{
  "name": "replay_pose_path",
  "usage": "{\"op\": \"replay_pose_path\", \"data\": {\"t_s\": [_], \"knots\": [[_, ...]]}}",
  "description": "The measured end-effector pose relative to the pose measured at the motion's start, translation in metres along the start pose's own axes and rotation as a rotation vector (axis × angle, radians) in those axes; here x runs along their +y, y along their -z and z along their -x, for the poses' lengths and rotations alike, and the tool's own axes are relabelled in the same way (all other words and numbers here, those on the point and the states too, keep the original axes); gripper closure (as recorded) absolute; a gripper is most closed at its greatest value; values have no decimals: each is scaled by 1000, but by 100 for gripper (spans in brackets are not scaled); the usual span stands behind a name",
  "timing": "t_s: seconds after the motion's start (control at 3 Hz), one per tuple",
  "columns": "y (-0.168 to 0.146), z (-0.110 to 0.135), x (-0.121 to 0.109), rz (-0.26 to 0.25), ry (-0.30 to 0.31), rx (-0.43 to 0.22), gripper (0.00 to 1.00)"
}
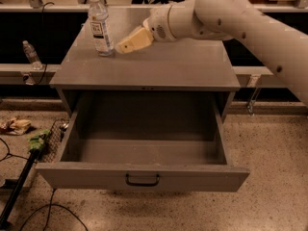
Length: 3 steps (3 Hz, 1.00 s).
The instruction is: Place blue plastic bottle into top drawer
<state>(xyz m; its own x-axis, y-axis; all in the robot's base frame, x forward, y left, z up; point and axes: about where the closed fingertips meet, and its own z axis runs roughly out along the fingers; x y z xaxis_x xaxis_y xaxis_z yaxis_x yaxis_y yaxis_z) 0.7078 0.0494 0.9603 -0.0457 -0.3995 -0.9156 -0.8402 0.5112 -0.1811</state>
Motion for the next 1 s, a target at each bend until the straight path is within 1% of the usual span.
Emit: {"op": "replay_pose_path", "data": {"t_s": [0.33,0.67,1.0], "knots": [[-49,-6,-39,-24,-57,-43,0],[-129,-17,-53,70,-102,-83,0],[-161,-11,-58,125,-111,-120,0]]}}
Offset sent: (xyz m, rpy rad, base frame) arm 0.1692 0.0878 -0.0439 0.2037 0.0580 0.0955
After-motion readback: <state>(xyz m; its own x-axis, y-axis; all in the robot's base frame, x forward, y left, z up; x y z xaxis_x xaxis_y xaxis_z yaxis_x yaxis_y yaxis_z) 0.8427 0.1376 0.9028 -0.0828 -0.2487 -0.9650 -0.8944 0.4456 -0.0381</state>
